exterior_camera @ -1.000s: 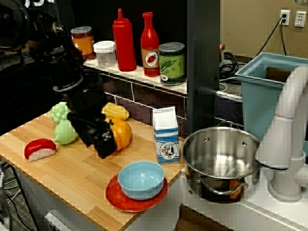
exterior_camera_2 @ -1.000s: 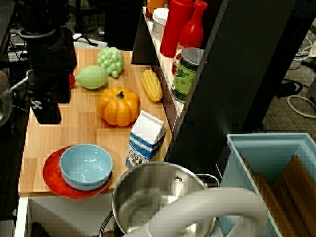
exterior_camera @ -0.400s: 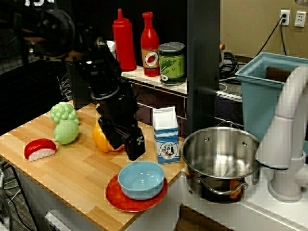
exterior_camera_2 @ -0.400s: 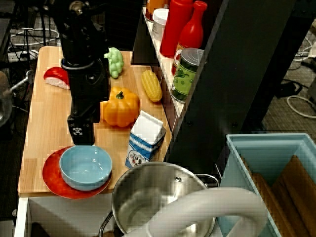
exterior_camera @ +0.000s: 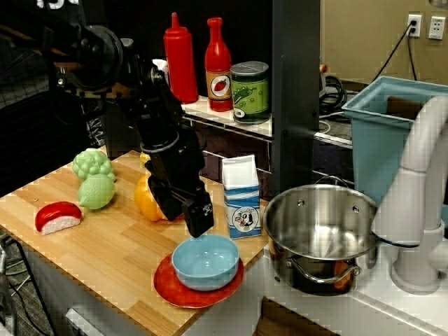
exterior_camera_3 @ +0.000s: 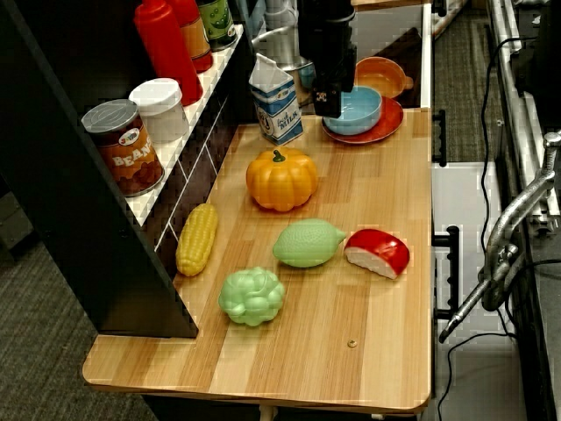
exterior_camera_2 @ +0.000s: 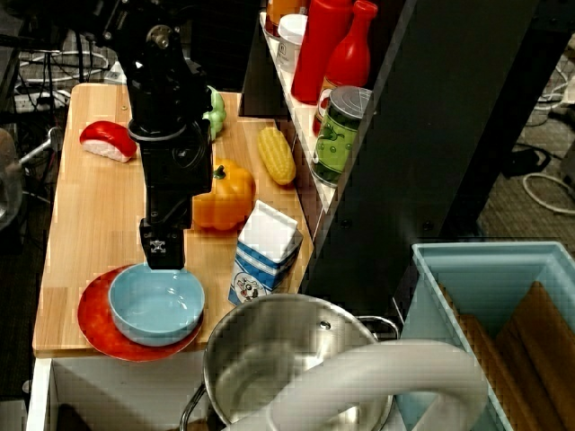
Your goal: Lift bowl
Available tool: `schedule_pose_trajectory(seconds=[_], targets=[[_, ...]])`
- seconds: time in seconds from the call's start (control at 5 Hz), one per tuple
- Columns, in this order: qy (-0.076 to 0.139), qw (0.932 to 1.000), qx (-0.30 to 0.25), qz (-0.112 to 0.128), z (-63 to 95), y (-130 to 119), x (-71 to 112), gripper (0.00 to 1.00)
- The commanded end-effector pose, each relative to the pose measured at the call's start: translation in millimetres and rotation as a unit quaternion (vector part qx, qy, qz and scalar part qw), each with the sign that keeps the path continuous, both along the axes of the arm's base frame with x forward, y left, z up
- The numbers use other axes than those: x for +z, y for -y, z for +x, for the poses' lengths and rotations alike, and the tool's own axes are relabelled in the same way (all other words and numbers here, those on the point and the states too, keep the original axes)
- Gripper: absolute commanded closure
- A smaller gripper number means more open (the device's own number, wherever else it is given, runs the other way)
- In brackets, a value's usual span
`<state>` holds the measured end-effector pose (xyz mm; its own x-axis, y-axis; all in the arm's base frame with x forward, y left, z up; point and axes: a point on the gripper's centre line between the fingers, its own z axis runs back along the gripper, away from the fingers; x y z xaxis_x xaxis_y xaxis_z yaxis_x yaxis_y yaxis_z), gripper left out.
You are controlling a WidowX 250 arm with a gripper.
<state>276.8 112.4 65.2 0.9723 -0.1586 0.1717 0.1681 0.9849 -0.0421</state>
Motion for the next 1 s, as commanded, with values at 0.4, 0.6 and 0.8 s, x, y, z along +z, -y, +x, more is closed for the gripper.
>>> schedule_pose_trajectory(seconds=[0.4,0.6,0.8], targets=[[0.048,0.9985,0.015,0.024,-0.2,-24.2,-16.3,0.00],[0.054,0.9981,0.019,0.022,-1.4,-23.8,-17.2,0.00],[0.054,0.9982,0.018,0.019,-3.2,-20.7,-16.2,0.00]])
